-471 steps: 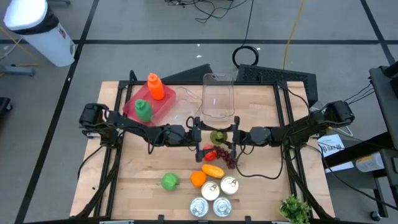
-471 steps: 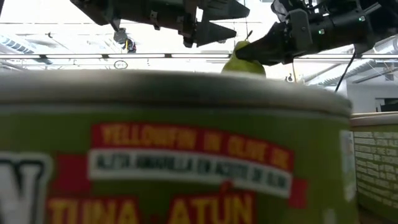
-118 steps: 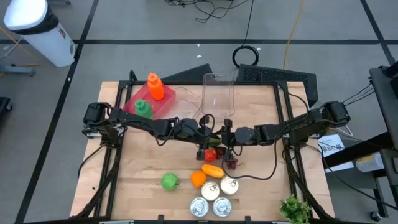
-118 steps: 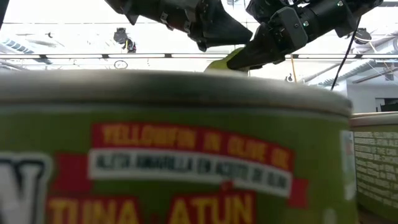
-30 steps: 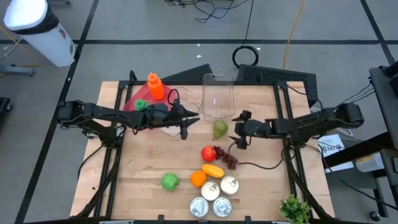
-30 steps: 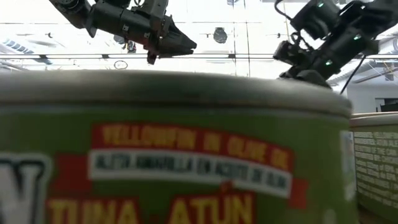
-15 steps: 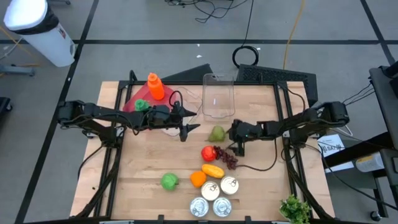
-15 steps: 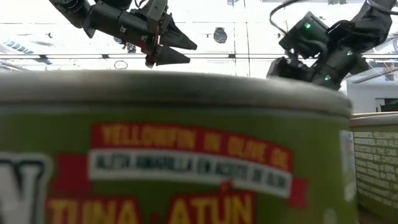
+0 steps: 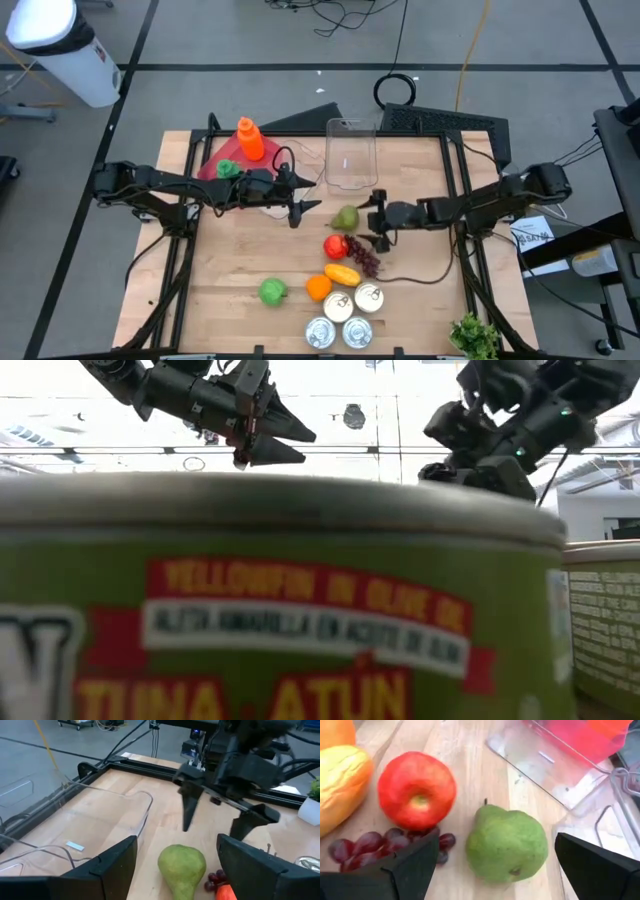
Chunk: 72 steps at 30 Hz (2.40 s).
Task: Pick & Place Food Item
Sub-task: Put the green pear into the left transparent bin
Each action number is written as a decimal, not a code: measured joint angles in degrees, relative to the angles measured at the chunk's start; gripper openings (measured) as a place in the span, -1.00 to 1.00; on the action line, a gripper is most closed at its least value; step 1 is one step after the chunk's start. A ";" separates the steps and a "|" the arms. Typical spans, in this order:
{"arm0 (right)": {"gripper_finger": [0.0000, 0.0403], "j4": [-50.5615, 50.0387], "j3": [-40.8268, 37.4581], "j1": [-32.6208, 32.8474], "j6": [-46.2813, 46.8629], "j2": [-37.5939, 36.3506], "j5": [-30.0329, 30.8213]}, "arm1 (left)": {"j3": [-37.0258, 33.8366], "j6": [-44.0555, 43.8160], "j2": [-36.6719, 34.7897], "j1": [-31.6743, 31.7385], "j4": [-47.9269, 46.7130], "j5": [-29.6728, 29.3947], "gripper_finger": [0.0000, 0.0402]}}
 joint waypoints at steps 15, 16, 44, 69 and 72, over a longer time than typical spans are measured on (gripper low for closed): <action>0.86 1.61 4.18 -7.75 -5.85 11.55 -9.42 | 0.00 -0.42 0.00 -0.02 -0.12 0.11 0.39; 0.86 1.94 4.24 -7.75 -5.96 12.10 -9.35 | 0.00 -0.42 0.00 -0.02 -0.12 0.13 0.39; 0.51 6.92 3.95 -3.25 4.70 2.28 0.09 | 0.00 2.29 0.00 -0.61 0.67 0.15 0.36; 0.50 60.06 -17.42 1.08 7.19 -6.44 5.57 | 4.80 11.27 12.93 -4.07 36.19 1.42 0.36; 0.50 60.09 -17.39 1.07 7.21 -6.16 5.55 | 7.45 11.19 15.22 -4.18 36.22 2.00 0.36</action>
